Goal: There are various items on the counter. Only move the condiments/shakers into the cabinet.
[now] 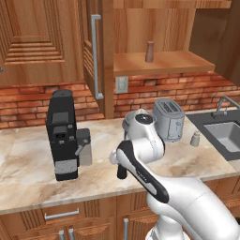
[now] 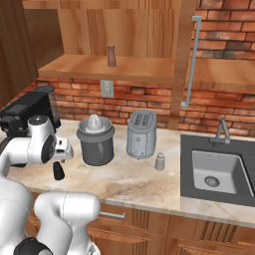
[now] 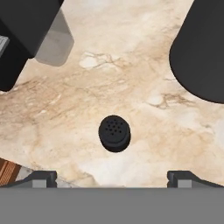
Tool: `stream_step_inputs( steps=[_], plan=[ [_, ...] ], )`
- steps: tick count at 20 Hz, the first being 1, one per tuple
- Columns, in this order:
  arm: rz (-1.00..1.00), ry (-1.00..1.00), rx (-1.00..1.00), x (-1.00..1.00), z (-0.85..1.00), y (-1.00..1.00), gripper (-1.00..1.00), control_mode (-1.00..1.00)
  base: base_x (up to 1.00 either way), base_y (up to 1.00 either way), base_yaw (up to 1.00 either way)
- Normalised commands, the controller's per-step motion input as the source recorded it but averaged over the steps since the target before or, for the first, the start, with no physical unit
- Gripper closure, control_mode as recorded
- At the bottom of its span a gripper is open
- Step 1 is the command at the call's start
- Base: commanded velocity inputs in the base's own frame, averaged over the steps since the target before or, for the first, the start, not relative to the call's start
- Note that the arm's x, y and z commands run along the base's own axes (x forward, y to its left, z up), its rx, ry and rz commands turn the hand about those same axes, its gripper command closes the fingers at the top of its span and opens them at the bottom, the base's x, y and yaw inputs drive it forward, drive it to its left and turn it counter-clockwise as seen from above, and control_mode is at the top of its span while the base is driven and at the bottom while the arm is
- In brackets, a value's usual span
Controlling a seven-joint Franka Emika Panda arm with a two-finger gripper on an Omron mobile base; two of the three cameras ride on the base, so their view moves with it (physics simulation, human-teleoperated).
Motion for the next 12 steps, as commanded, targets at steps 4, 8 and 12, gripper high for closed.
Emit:
stream_step_inputs(
  steps=[4,8,12],
  plan=[
    [0.00,-0.03,0.00,0.18,-0.13,0.01,-1.00,-1.00,0.00,0.00,0.00],
    [0.00,0.00,0.00,0.14,-0.12,0.00,-1.00,-1.00,0.00,0.00,0.00],
    [0.00,0.00,0.00,0.09,-0.18,0.04,-1.00,-1.00,0.00,0.00,0.00]
  ],
)
